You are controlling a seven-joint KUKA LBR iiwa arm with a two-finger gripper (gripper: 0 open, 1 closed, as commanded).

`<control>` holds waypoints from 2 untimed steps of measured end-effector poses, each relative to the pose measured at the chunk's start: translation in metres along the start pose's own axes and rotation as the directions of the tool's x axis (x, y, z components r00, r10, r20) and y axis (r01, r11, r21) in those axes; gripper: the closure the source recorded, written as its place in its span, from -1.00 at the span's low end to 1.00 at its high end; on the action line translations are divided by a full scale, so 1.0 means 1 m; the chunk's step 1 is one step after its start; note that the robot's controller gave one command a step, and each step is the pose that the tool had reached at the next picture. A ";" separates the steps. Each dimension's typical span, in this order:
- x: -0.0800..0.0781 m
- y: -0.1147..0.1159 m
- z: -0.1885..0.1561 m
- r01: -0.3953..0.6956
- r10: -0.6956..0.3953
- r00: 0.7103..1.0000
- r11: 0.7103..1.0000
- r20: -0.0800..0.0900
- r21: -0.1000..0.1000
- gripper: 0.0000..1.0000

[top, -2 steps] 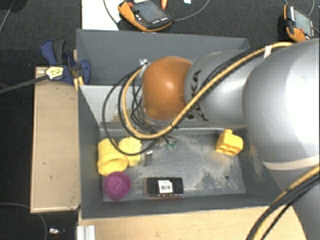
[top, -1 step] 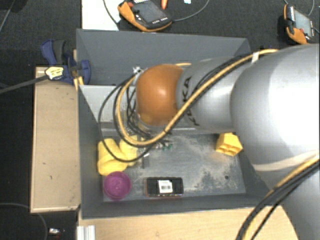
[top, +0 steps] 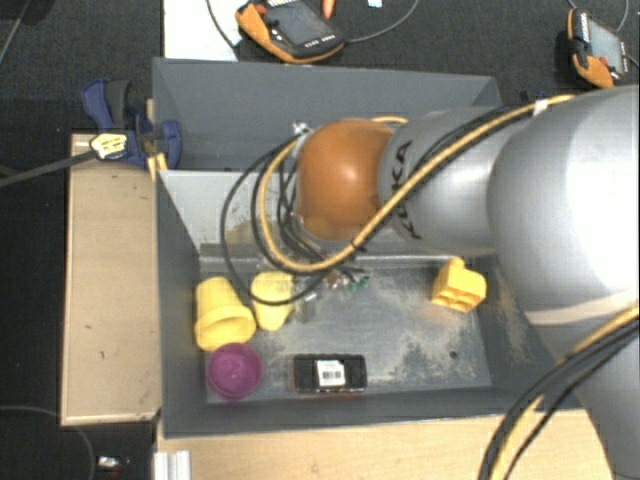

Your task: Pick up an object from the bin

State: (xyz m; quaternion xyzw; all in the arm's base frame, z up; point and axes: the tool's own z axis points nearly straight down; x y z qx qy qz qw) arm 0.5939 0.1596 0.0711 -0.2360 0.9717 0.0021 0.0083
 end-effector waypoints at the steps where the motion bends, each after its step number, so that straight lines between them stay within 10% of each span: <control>1: 0.000 0.000 0.000 -0.002 0.002 1.000 1.000 0.000 0.000 1.00; 2: 0.003 0.001 -0.015 -0.004 0.004 1.000 1.000 -0.009 -0.003 1.00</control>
Offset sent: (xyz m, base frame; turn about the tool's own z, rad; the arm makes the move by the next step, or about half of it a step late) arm -0.0001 0.0001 0.0650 0.0011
